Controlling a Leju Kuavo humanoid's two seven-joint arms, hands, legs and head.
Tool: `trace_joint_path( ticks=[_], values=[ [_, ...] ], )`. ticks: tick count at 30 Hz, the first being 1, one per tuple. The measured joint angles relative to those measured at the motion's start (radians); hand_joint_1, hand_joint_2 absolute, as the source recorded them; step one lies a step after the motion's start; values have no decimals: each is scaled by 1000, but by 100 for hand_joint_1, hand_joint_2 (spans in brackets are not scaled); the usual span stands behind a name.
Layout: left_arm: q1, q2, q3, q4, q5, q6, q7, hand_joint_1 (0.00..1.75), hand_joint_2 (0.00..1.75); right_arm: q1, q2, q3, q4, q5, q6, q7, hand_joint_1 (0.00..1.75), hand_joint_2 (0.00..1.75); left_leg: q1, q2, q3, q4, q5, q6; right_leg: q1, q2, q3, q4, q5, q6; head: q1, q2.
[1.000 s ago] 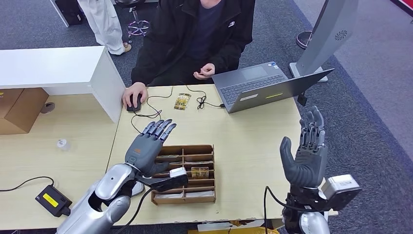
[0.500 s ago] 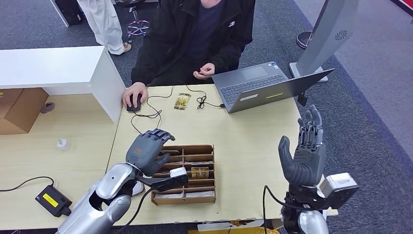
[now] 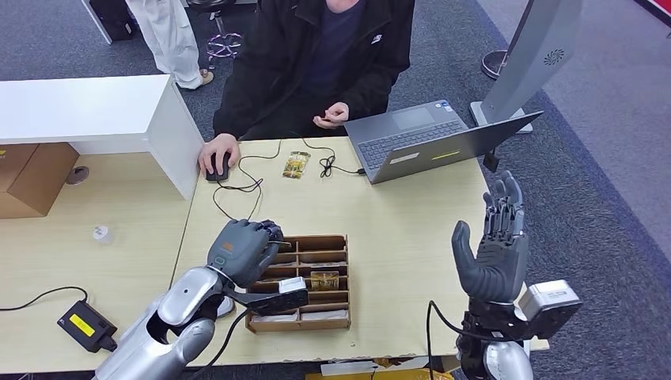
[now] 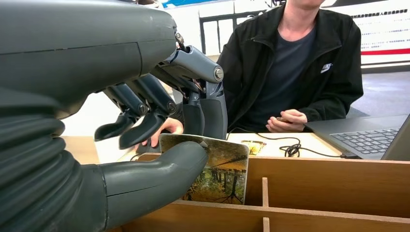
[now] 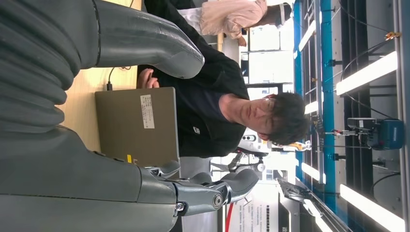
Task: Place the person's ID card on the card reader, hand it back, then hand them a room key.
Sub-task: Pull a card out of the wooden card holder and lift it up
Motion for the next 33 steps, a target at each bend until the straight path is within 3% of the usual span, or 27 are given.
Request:
trace_joint_path(
  ticks=[8, 15, 21, 33],
  values=[
    [1, 3, 0, 0, 5, 5, 0, 175, 175, 0, 0, 0, 0, 0, -2, 0, 0, 175, 0, 0, 0, 0, 0, 0, 0, 0, 0, 0, 0, 0, 0, 0],
    [22, 4, 2, -16, 3, 83, 18, 175, 175, 1, 0, 0, -1, 0, -16, 0, 0, 175, 0, 0, 0, 0, 0, 0, 0, 0, 0, 0, 0, 0, 0, 0],
    [76, 9, 30, -94, -63, 164, 42, 175, 175, 20, 0, -2, -16, 2, -32, 0, 0, 175, 0, 0, 0, 0, 0, 0, 0, 0, 0, 0, 0, 0, 0, 0],
    [135, 23, 106, -200, -86, 219, 41, 175, 175, 30, 0, -5, -35, 6, -33, -3, 0, 175, 0, 0, 0, 0, 0, 0, 0, 0, 0, 0, 0, 0, 0, 0]
  ],
)
